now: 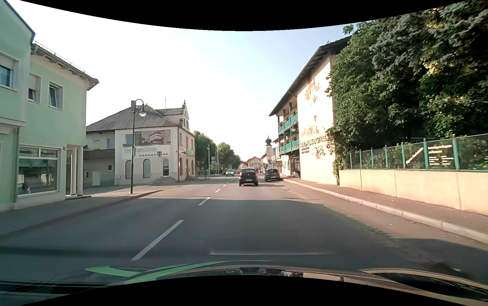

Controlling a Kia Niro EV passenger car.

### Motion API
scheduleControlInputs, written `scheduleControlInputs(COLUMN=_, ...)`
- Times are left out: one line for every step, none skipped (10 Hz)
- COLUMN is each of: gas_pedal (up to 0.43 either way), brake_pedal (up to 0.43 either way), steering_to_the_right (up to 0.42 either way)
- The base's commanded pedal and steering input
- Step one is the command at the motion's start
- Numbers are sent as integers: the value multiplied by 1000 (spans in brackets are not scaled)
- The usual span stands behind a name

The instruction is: Follow the waypoints while adhering to traffic rules and regulations

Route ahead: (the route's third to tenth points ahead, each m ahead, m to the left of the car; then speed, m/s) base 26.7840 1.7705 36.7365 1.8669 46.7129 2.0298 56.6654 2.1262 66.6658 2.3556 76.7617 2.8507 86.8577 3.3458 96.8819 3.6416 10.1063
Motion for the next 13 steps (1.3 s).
scheduleControlInputs(gas_pedal=39, brake_pedal=0, steering_to_the_right=-11)
scheduleControlInputs(gas_pedal=39, brake_pedal=0, steering_to_the_right=-11)
scheduleControlInputs(gas_pedal=39, brake_pedal=0, steering_to_the_right=-10)
scheduleControlInputs(gas_pedal=47, brake_pedal=0, steering_to_the_right=-10)
scheduleControlInputs(gas_pedal=47, brake_pedal=0, steering_to_the_right=-10)
scheduleControlInputs(gas_pedal=47, brake_pedal=0, steering_to_the_right=-10)
scheduleControlInputs(gas_pedal=47, brake_pedal=0, steering_to_the_right=-10)
scheduleControlInputs(gas_pedal=47, brake_pedal=0, steering_to_the_right=-9)
scheduleControlInputs(gas_pedal=47, brake_pedal=0, steering_to_the_right=-8)
scheduleControlInputs(gas_pedal=47, brake_pedal=0, steering_to_the_right=-5)
scheduleControlInputs(gas_pedal=47, brake_pedal=0, steering_to_the_right=-2)
scheduleControlInputs(gas_pedal=47, brake_pedal=0, steering_to_the_right=-2)
scheduleControlInputs(gas_pedal=47, brake_pedal=0, steering_to_the_right=-2)
